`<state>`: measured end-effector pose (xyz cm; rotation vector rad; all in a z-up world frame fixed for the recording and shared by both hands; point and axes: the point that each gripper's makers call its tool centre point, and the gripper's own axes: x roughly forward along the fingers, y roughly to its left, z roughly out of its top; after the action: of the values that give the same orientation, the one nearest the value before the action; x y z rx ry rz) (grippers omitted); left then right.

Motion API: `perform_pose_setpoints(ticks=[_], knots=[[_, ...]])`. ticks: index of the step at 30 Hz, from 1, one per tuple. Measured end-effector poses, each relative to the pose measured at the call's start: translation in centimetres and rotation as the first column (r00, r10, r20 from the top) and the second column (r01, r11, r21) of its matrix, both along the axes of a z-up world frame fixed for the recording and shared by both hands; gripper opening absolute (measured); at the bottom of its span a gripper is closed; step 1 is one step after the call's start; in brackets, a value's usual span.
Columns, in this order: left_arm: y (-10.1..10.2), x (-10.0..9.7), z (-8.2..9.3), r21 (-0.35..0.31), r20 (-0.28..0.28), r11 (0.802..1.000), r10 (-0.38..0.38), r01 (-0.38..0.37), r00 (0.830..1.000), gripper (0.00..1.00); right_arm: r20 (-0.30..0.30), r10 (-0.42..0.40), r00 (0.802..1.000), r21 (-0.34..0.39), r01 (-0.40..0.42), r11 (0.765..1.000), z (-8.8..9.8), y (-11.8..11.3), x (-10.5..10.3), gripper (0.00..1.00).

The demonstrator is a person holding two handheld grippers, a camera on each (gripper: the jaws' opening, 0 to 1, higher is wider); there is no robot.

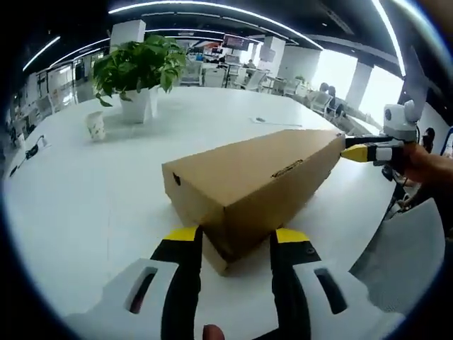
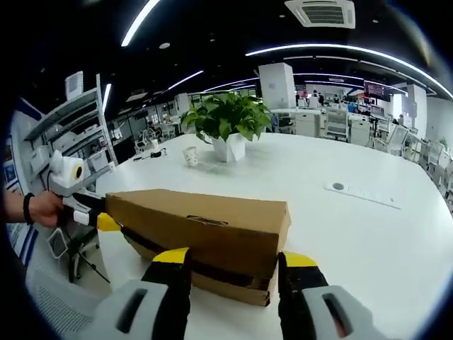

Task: Operate the shoe box by opening the lid, removing the specified soft item, and placing it in the target area until the item is outside and the box remains undamaged.

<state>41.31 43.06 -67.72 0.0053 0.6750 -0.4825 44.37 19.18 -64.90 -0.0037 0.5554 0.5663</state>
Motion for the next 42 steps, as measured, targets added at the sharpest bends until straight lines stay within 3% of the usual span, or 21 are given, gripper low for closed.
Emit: perform_pose_setpoints(ticks=[3, 9, 14, 23, 27, 33, 39, 42], knots=[[0.5, 0.4, 0.3, 0.036, 0.022, 0.999, 0.006, -0.006, 1.000, 0.31, 0.016, 0.001, 1.000, 0.005, -0.001, 1.000, 0.7, 0.1, 0.3, 0.46], [1.2, 1.4, 1.0, 0.129, 0.080, 0.992, 0.001, -0.012, 0.997, 0.39, 0.035, 0.005, 0.999, 0.006, -0.005, 1.000, 1.5, 0.1, 0.7, 0.46], [1.5, 2.3, 1.8, 0.139, 0.120, 0.990, 0.013, -0.030, 0.993, 0.39, 0.053, -0.001, 0.999, 0.029, -0.001, 1.000, 2.6, 0.2, 1.3, 0.46], [1.4, 3.6, 3.6, 0.203, 0.189, 0.979, -0.047, 0.007, 0.981, 0.39, 0.087, 0.015, 0.996, 0.039, -0.018, 0.999, 4.0, 0.4, 2.2, 0.47], [1.3, 4.4, 4.3, 0.199, 0.204, 0.980, -0.053, 0.011, 0.977, 0.37, 0.101, 0.031, 0.994, 0.047, -0.036, 0.998, 4.5, 0.5, 2.5, 0.47], [1.5, 5.3, 5.4, 0.179, 0.220, 0.984, -0.045, 0.005, 0.974, 0.32, 0.133, 0.093, 0.987, 0.001, -0.094, 0.996, 5.1, 0.9, 2.8, 0.53], [1.8, 5.5, 6.5, 0.185, 0.239, 0.983, -0.044, -0.001, 0.970, 0.22, 0.153, 0.107, 0.982, -0.031, -0.104, 0.994, 5.7, 0.8, 3.8, 0.50], [1.9, 5.7, 6.9, 0.153, 0.237, 0.988, -0.022, -0.015, 0.971, 0.21, 0.159, 0.117, 0.980, -0.049, -0.111, 0.993, 5.9, 0.8, 4.1, 0.47]])
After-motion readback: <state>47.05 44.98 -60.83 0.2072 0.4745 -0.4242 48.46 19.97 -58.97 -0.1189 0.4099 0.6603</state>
